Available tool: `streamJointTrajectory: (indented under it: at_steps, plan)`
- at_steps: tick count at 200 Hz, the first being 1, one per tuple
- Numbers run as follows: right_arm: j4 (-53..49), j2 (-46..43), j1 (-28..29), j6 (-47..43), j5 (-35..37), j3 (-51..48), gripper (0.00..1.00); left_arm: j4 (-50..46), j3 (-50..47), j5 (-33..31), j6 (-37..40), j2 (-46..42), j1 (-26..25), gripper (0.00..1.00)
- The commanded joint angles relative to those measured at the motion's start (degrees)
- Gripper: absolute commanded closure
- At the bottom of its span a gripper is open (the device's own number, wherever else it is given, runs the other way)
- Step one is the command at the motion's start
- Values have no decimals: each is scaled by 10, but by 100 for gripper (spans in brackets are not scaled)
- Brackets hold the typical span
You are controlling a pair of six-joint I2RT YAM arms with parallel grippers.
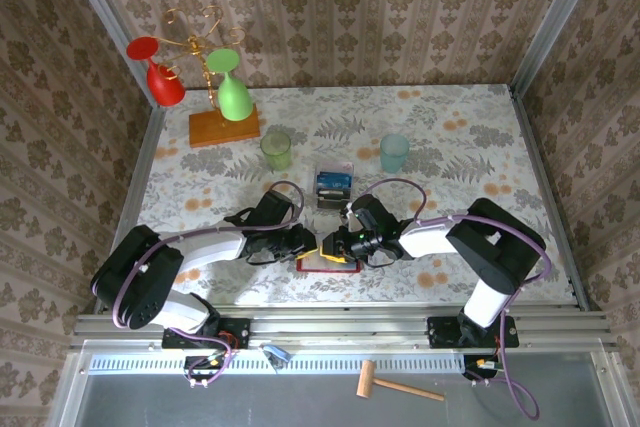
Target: Take the credit cards out of the card holder
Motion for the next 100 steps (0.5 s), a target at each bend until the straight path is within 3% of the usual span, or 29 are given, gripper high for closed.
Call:
streamJointTrajectory:
  at_steps: [1, 44, 100]
  plan:
    - [-61, -43, -3, -22, 7, 12, 70, 8, 18, 4, 0, -4, -4, 77]
    - [-181, -128, -18, -62, 52, 27, 69, 6, 31, 10, 3, -5, -4, 77]
    - [-240, -217, -61, -81, 67, 8, 68, 16, 48, 24, 7, 10, -8, 79]
